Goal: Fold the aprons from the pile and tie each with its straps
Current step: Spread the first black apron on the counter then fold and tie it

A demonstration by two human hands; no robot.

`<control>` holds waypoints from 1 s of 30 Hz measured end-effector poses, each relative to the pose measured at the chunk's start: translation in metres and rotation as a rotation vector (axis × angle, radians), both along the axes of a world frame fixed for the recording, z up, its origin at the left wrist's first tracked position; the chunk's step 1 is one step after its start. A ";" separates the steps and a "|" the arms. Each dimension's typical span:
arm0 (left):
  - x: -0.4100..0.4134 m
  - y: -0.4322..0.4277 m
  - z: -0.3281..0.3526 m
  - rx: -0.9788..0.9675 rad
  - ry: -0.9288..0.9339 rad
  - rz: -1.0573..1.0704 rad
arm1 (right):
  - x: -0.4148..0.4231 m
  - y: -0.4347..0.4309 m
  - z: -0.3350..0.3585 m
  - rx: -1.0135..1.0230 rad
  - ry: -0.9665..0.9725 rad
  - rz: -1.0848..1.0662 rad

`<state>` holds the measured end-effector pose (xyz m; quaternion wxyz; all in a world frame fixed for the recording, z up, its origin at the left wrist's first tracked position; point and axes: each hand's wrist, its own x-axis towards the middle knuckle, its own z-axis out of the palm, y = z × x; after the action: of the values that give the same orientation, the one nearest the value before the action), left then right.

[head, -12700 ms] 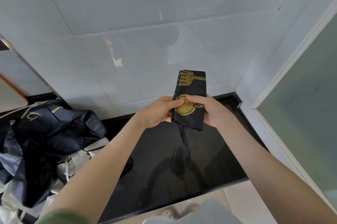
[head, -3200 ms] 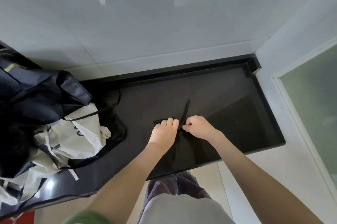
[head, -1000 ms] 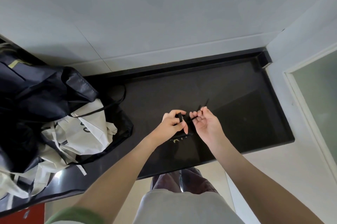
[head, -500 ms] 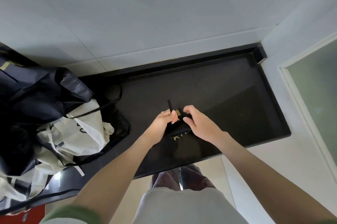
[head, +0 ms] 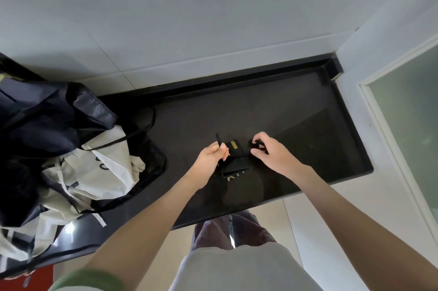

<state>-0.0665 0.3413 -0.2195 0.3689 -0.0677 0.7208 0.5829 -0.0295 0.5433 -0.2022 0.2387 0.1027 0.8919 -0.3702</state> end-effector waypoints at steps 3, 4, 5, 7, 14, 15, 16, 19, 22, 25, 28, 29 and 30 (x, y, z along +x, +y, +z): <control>-0.001 -0.004 0.001 0.051 0.027 -0.061 | 0.002 -0.011 0.009 -0.089 0.014 -0.059; -0.001 -0.005 0.002 0.092 0.021 -0.056 | 0.003 -0.016 0.010 -0.096 0.026 -0.037; -0.001 -0.004 0.004 0.137 -0.006 -0.035 | 0.003 -0.022 0.010 -0.096 0.038 0.000; -0.004 -0.002 0.008 0.214 -0.082 0.017 | 0.004 -0.035 0.010 -0.082 0.070 0.092; -0.009 0.000 0.011 0.303 -0.078 0.111 | 0.015 -0.047 -0.001 -0.027 0.047 0.262; -0.008 -0.001 0.010 0.294 -0.060 0.115 | 0.016 -0.048 -0.002 -0.014 0.041 0.291; -0.006 -0.003 0.010 0.298 -0.049 0.115 | 0.017 -0.047 -0.002 0.009 0.039 0.330; -0.003 -0.008 0.012 0.262 -0.035 0.098 | 0.016 -0.050 -0.003 0.129 0.053 0.507; -0.002 -0.003 0.016 -0.055 0.089 0.034 | 0.010 -0.057 0.002 0.285 0.071 0.627; -0.002 0.001 0.024 -0.442 0.281 -0.050 | 0.011 -0.065 0.005 0.458 0.098 0.668; 0.001 0.004 0.028 -0.374 0.079 0.075 | 0.018 -0.064 0.000 0.449 0.105 0.643; 0.003 0.004 0.028 -0.305 -0.048 0.200 | 0.021 -0.062 0.000 0.325 0.088 0.577; 0.005 0.005 0.030 -0.233 -0.163 0.315 | 0.023 -0.059 0.001 0.175 0.052 0.476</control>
<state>-0.0615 0.3465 -0.1892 0.3201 -0.2689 0.7316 0.5385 -0.0065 0.4840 -0.2009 0.2862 -0.0996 0.9254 -0.2275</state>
